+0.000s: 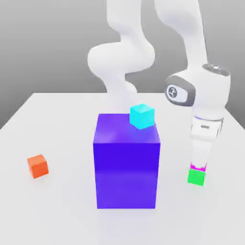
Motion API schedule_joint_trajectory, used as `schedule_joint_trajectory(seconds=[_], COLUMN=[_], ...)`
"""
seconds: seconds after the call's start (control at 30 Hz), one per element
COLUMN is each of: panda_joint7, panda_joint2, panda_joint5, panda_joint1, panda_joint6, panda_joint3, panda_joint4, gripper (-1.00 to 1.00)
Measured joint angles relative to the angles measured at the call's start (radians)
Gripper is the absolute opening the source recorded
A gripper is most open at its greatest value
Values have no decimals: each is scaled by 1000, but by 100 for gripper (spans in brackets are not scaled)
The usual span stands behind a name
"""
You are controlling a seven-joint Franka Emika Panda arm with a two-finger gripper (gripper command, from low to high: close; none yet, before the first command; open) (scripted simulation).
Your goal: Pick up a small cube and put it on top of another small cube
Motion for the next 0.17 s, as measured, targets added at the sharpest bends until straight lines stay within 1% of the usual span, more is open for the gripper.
schedule_joint_trajectory(seconds=[0.07, 0.17], panda_joint7=[10, -33], panda_joint2=[16, -49], panda_joint5=[-14, 46], panda_joint1=[-2, 8], panda_joint6=[15, -44], panda_joint3=[-8, -1], panda_joint4=[1, -3], gripper=[100, 100])
